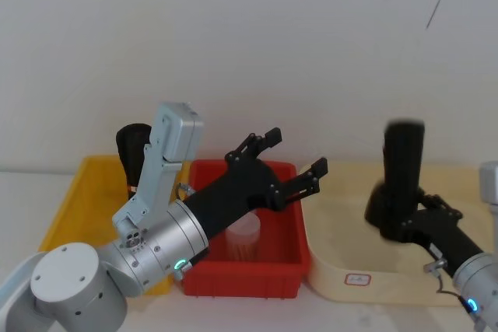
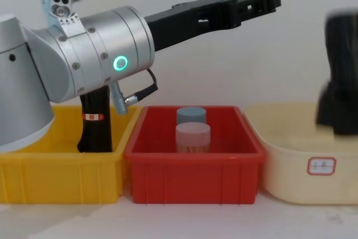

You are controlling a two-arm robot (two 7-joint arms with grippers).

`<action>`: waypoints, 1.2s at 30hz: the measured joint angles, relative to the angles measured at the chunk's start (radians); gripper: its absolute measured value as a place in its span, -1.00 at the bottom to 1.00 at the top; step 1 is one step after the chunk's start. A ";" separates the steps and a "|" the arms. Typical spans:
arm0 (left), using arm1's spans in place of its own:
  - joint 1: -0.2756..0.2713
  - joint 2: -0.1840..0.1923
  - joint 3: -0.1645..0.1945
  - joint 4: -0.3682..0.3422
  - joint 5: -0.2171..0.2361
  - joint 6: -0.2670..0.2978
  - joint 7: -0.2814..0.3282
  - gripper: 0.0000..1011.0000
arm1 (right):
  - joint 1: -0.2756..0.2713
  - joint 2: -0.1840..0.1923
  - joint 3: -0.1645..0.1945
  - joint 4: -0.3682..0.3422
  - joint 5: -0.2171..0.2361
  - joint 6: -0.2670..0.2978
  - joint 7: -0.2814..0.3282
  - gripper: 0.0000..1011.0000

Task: Pick up the garbage bag with the one hand and transfer it to the other hand.

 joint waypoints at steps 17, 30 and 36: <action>0.001 0.002 0.000 0.000 0.001 -0.002 0.004 0.98 | 0.023 -0.025 0.044 0.050 -0.023 0.020 -0.041 0.98; 0.028 0.020 -0.032 -0.029 0.028 -0.019 0.069 0.98 | 0.015 -0.021 0.022 0.005 -0.006 0.026 0.046 0.98; 0.050 0.035 -0.060 -0.051 0.044 -0.024 0.111 0.98 | 0.015 -0.015 0.001 -0.015 0.006 0.028 0.092 0.98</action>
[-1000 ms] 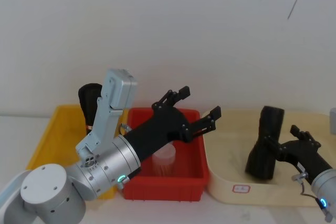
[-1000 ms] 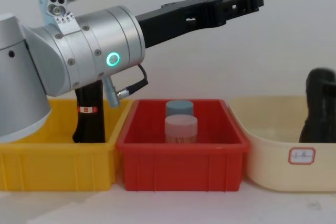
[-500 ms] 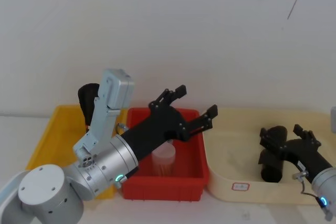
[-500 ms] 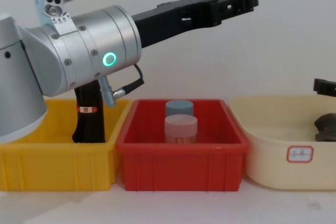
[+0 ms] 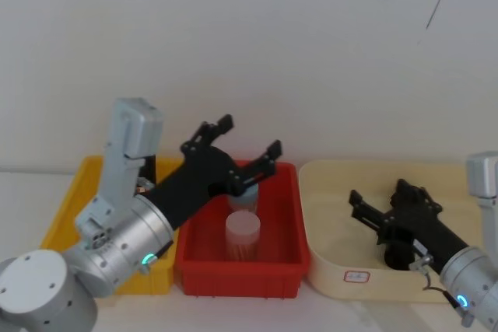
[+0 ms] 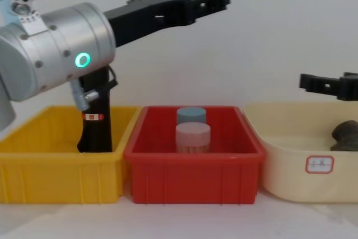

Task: Pick up the garbage bag with the one hand and transfer it to the other hand.

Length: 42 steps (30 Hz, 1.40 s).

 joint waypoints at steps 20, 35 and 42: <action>0.099 0.056 -0.127 -0.081 0.054 0.003 0.136 0.98 | 0.048 0.009 -0.131 -0.033 0.044 0.037 0.156 0.98; 0.124 0.070 -0.160 -0.099 0.065 0.007 0.164 0.98 | 0.123 -0.001 -0.209 0.007 0.049 0.112 0.172 0.98; 0.128 0.072 -0.166 -0.102 0.067 0.008 0.169 0.98 | 0.166 -0.007 -0.240 0.042 0.040 0.132 0.170 0.98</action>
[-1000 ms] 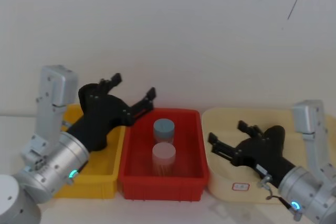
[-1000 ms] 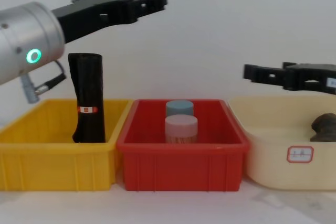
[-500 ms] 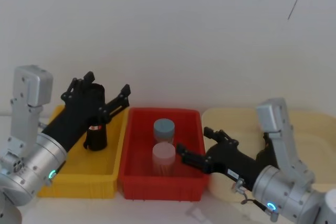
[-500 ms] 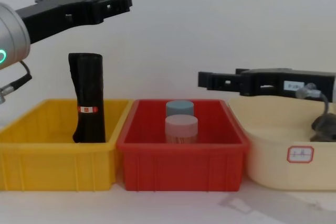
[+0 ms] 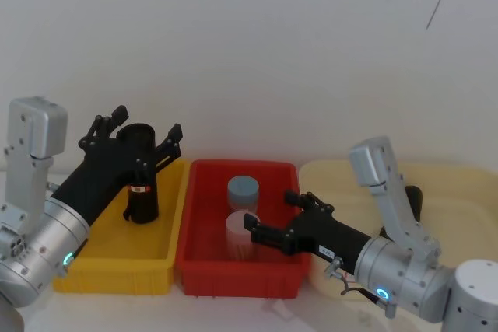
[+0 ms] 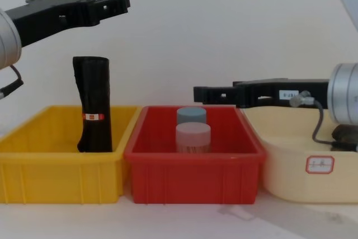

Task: Pick up the garbage bag with the one hand and transfer it to the other hand.

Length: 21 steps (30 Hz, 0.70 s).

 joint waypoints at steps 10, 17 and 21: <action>0.003 0.002 -0.005 -0.003 0.001 0.001 0.004 0.98 | 0.059 -0.009 -0.050 0.062 -0.035 0.021 -0.003 0.98; 0.004 0.002 -0.006 -0.003 0.002 0.001 0.005 0.98 | 0.097 -0.018 -0.092 0.106 -0.067 0.034 0.000 0.98; 0.005 0.003 -0.007 -0.004 0.003 0.001 0.006 0.98 | 0.121 -0.028 -0.118 0.137 -0.092 0.036 0.000 0.98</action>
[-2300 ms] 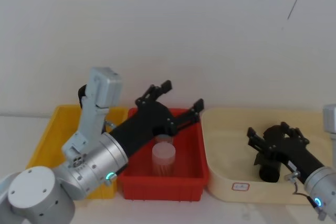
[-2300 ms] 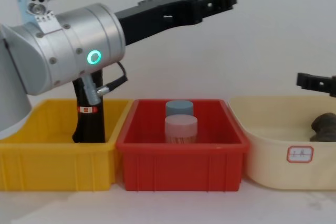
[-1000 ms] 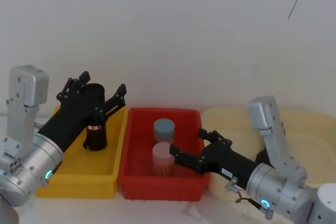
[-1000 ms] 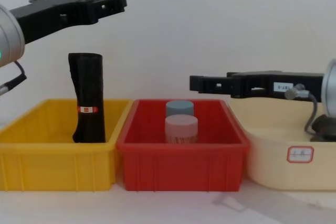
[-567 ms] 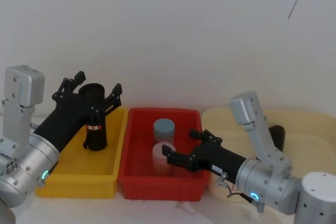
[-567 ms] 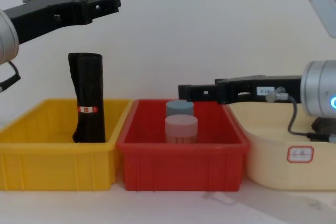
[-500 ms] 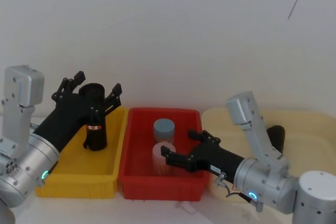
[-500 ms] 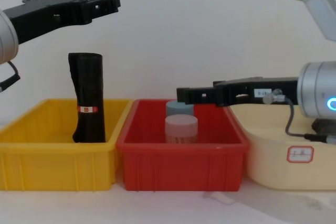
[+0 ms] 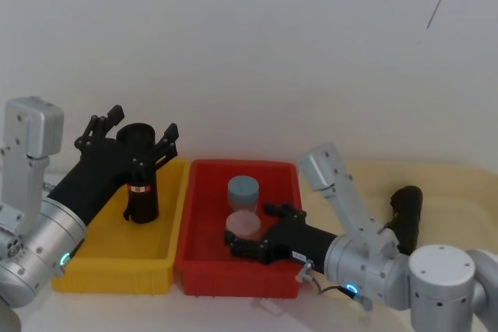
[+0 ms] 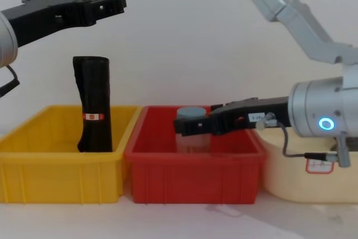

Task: Pick up the garbage bag with the one hand and transfer it to the other hand.

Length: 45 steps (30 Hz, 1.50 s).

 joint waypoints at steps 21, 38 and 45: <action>0.001 0.001 -0.001 -0.001 0.000 0.000 0.001 0.98 | 0.062 -0.041 -0.040 0.103 -0.064 -0.021 -0.006 0.98; 0.001 0.001 -0.001 -0.001 0.000 0.000 0.001 0.98 | 0.076 -0.065 -0.039 0.146 -0.081 -0.016 -0.009 0.96; 0.001 0.001 -0.001 -0.001 0.000 0.000 0.001 0.98 | 0.077 -0.071 -0.036 0.150 -0.087 -0.004 -0.015 0.68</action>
